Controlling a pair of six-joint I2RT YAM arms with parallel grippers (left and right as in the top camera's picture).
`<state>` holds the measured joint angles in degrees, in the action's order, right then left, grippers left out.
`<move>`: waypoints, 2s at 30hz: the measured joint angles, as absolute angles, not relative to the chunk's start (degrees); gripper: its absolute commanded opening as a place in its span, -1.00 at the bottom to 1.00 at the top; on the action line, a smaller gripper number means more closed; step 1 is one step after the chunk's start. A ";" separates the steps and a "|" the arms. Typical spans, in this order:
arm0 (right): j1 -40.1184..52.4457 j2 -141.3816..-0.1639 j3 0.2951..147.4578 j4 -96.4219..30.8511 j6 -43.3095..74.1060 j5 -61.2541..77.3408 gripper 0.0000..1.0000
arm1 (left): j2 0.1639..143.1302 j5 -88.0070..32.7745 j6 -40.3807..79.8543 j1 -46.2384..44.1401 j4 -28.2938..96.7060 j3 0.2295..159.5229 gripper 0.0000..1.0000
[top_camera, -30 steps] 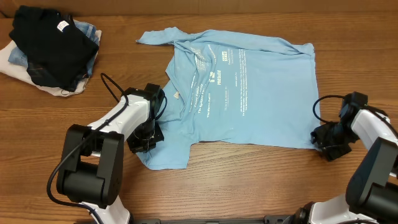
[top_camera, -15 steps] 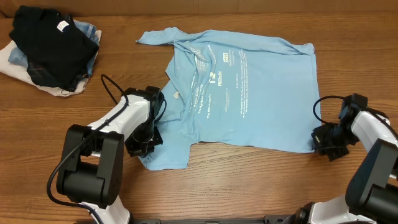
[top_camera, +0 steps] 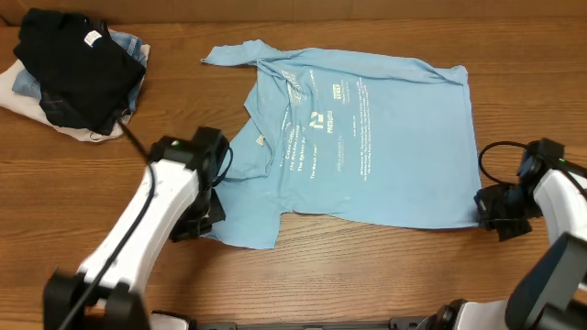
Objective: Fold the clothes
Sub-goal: 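Pull the bottom corners outward with both grippers to smooth the shirt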
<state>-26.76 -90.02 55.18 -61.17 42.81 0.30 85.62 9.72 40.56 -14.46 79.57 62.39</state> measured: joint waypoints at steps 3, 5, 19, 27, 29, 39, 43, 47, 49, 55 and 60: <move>-26.76 -87.61 56.34 -62.59 42.87 -0.12 -0.92 | 80.73 9.72 40.56 -14.46 82.26 62.39 -0.91; -26.76 -86.46 56.86 -63.61 42.89 -0.27 -0.92 | 78.41 9.74 40.84 -14.46 83.79 62.39 -0.92; -31.00 -79.61 60.84 -70.83 43.64 -1.87 -0.90 | 62.54 6.63 43.68 -14.46 89.65 62.39 -0.92; -31.35 -79.11 61.19 -71.20 45.10 -3.95 0.05 | 60.07 4.56 43.72 -14.46 89.86 62.39 0.31; -31.51 -79.11 61.19 -71.22 45.47 -4.19 0.48 | 60.29 3.68 43.38 -14.46 89.84 62.39 0.61; -31.51 -79.11 61.21 -70.87 44.91 -4.43 1.00 | 63.18 2.09 40.53 -14.46 81.73 62.39 1.00; -31.51 -79.11 61.23 -69.43 43.33 -2.76 1.00 | 65.30 -0.32 36.18 -14.48 72.38 62.39 1.00; -31.48 -79.11 61.34 -68.42 41.04 -0.08 1.00 | 70.24 -3.16 31.16 -14.92 64.29 62.39 1.00; -31.46 -79.11 61.39 -68.34 40.45 0.60 1.00 | 73.76 -3.97 29.43 -15.77 60.95 62.39 1.00; -31.48 -79.11 61.47 -68.20 39.59 1.43 1.00 | 86.54 -4.86 26.96 -19.03 51.22 62.39 0.95; -31.48 -79.11 61.49 -67.99 39.35 1.54 1.00 | 95.26 -4.80 26.55 -21.47 49.82 64.75 0.82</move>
